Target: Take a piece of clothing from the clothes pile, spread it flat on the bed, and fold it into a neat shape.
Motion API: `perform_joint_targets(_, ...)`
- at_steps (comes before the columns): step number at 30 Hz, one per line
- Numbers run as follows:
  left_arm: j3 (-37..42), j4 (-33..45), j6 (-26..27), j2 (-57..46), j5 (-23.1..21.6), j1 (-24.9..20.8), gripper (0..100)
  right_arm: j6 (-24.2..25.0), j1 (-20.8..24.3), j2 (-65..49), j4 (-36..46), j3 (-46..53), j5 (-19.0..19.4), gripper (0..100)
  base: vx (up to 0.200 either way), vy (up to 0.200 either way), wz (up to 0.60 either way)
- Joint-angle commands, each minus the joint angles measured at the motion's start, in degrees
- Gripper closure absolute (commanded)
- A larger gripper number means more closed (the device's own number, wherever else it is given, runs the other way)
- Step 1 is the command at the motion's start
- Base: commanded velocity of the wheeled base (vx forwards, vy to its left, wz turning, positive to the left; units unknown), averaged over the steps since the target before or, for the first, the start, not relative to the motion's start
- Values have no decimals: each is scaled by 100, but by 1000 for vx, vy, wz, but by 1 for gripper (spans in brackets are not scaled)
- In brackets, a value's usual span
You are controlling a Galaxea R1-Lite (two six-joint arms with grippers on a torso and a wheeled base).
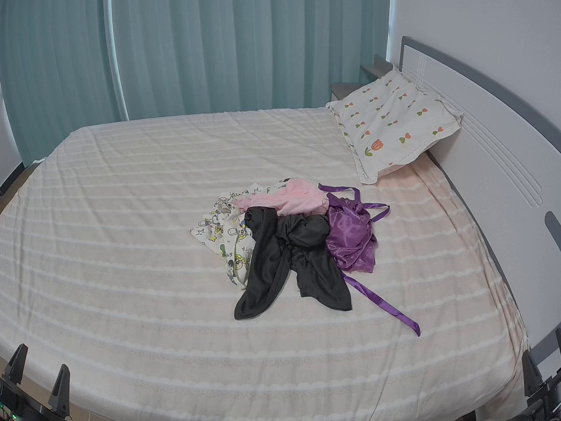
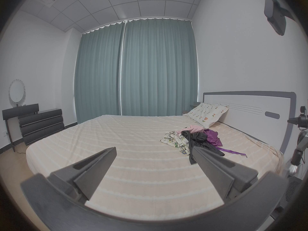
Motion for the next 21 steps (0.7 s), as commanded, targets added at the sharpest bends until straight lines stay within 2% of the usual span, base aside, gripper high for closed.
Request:
perform_joint_targets(1, 101, -1, -1, -66, -5, 1, 0, -8, 0, -96, -1, 101, 1, 0, 0, 0, 0)
perform_joint_targets(2, 101, -1, -1, -66, 3, 1, 0, 203, 105, 150, -19, -822, 80, 0, 0, 0, 0)
perform_joint_targets(3, 101, -1, -1, -66, -5, 1, 0, 388, 185, 449, 130, -1252, 124, 0, 0, 0, 0)
perform_joint_targets(7, 101, -1, -1, -66, -5, 1, 0, 405, 211, 537, 192, -1296, 133, 0, 0, 0, 0)
perform_joint_targets(9, 101, -1, -1, -66, -5, 1, 0, 458, 308, 994, 429, -1244, 168, 0, 0, 0, 0)
perform_joint_targets(12, 101, -1, -1, -66, 3, 1, 0, 625, 589, 1705, 333, -1033, 353, 0, 0, 0, 0)
perform_joint_targets(16, 101, -1, -1, -66, -5, 1, 0, 827, 800, 2514, -1, -1033, 555, 0, 0, 0, 0)
perform_joint_targets(17, 101, -1, -1, -66, -5, 1, 0, 968, 844, 3244, -379, -1077, 722, 0, 0, 0, 0)
perform_joint_targets(19, 101, -1, -1, -66, -5, 1, 0, 1073, 844, 3569, -582, -1103, 783, 0, 0, 0, 0)
perform_joint_targets(21, 101, -1, -1, -66, 3, 1, 0, 1381, 896, 4667, -1302, -1147, 950, 0, 0, 0, 0)
